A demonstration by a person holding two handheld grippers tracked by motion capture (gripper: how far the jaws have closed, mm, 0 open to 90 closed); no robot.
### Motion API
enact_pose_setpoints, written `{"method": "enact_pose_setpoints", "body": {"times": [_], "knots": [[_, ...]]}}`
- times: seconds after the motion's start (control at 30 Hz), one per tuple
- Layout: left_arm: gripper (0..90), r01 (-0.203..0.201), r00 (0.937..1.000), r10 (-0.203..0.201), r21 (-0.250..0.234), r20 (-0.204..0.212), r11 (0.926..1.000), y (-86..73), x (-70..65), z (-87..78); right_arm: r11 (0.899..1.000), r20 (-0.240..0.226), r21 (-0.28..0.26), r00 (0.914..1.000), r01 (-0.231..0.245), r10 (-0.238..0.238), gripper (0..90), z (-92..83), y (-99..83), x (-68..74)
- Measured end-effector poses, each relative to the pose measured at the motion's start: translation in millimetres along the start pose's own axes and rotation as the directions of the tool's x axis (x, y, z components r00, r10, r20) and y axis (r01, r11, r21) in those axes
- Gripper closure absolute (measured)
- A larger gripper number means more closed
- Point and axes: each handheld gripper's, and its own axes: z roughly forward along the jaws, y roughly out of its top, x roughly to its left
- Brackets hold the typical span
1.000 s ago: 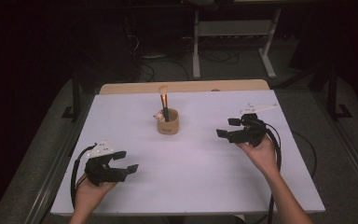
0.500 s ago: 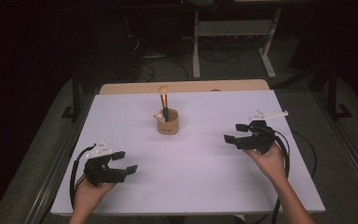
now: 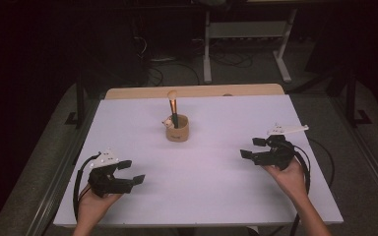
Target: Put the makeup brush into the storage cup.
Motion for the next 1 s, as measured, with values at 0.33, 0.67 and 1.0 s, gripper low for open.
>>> {"method": "enact_pose_setpoints", "body": {"times": [0.33, 0.67, 1.0], "knots": [[23.9, 0.006, 1.0000, -0.006, -0.004, -0.001, 1.0000, -2.3, -0.3, -0.6, 1.000, 0.007, 0.004, 1.0000, -0.007, 0.007, 23.6, -6.5, -12.0, -0.6], [23.8, -0.001, 1.0000, 0.001, 0.007, 0.006, 1.0000, -3.9, -2.0, 2.1, 0.999, 0.003, 0.003, 0.9993, -0.038, 0.038, 23.6, -16.5, -27.9, -2.4], [23.7, 0.004, 1.0000, -0.004, 0.017, 0.003, 0.9998, -7.9, -1.0, 5.1, 0.999, 0.003, 0.007, 0.9987, -0.051, 0.051, 23.6, -24.2, -40.8, 0.7]]}}
